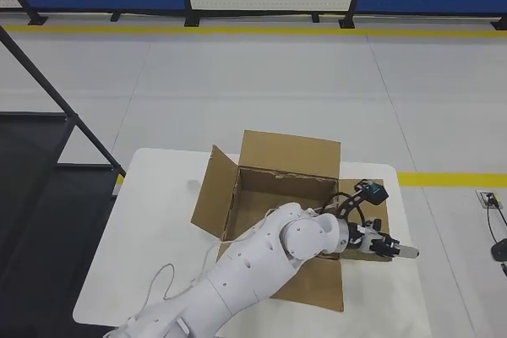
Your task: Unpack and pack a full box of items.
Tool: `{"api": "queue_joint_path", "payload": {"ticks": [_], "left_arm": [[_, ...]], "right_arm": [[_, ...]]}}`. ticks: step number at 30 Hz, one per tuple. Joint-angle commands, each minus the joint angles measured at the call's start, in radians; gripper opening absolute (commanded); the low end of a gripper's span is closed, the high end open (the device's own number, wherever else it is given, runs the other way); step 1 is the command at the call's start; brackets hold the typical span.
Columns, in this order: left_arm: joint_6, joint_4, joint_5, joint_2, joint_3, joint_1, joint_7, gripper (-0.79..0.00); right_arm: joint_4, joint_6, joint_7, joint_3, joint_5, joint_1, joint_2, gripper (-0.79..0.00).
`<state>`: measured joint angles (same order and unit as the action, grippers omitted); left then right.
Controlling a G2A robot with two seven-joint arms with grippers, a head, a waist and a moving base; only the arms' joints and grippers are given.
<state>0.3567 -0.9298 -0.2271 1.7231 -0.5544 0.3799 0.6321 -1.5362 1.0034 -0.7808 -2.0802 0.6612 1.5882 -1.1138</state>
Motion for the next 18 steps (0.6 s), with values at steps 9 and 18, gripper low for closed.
{"api": "queue_joint_path", "payload": {"ticks": [9, 18], "left_arm": [[-0.063, -0.743, -0.255, -0.21, -0.465, 0.449, 0.112, 0.0], [-0.009, -1.134, -0.208, -0.286, -0.867, 0.829, 0.121, 0.0]], "right_arm": [[-0.25, -0.016, 0.065, 0.015, -0.351, -0.014, -0.007, 0.0], [-0.527, -0.236, 0.097, 0.198, -0.856, -0.107, -0.016, 0.0]]}}
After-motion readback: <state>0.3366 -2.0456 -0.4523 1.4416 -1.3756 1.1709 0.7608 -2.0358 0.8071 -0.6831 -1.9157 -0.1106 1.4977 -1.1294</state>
